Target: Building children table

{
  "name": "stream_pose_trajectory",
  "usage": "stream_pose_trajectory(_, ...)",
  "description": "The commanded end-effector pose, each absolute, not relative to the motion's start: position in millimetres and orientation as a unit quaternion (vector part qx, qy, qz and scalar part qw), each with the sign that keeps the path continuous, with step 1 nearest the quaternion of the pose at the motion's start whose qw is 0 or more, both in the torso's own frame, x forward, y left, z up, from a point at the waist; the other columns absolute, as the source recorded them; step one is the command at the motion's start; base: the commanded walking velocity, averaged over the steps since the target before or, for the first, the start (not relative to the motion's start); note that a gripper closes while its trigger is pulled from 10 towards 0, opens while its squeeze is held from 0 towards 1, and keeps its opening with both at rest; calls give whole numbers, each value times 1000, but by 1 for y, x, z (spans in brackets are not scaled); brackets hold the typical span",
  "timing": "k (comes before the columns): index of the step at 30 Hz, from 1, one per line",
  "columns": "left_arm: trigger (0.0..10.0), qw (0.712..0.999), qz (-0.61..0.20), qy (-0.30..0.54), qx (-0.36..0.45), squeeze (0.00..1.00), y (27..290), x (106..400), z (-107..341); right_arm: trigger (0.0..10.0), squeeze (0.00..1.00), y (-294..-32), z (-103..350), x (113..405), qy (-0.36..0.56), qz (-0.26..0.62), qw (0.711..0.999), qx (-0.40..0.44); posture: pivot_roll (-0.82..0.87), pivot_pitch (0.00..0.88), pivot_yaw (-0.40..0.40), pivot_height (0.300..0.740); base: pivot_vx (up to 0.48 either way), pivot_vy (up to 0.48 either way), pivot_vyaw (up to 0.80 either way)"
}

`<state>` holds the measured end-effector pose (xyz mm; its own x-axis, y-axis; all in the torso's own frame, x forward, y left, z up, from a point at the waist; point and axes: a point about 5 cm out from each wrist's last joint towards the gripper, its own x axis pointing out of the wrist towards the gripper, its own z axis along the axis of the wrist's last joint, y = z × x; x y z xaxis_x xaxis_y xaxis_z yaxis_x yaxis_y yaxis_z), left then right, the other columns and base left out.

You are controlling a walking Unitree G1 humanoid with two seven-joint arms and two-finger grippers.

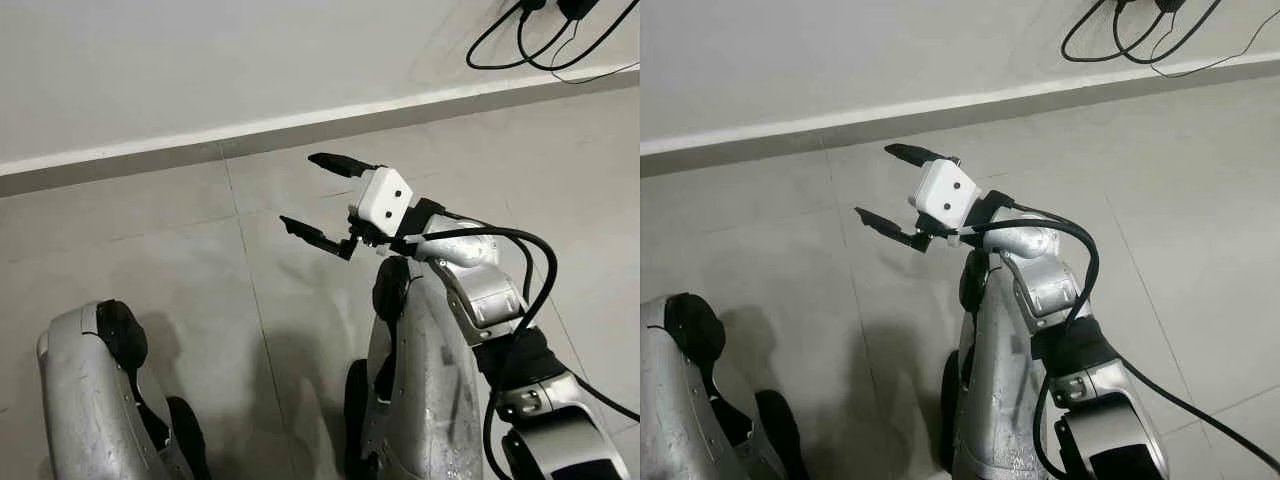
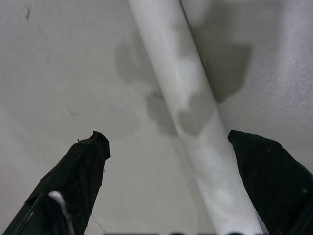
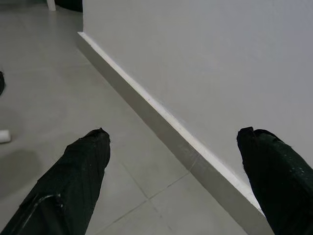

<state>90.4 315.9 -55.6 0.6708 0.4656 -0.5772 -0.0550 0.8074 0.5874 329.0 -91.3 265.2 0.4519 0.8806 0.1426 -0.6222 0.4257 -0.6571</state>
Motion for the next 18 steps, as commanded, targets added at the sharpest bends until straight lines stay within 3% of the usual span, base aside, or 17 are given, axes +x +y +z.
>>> stream_pose_trajectory(1, 10000, 858, 144, 415, 265, 0, 311, 74, -66, 10000, 0, -94, 260, 325, -231, 476, 806, -266, -274, 559, -153, 300, 0, 0, 0)
stream_pose_trajectory(11, 10000, 858, 156, 409, 270, 0, 313, 87, -63, 10000, 0, -103, 262, 324, -221, 480, 803, -277, -332, 561, -190, 300, 0, 0, 0)
stream_pose_trajectory(18, 10000, 846, 187, 422, 267, 0, 323, 69, -62, 10000, 0, -107, 266, 322, -215, 489, 795, -288, -380, 549, -228, 300, 0, 0, 0)
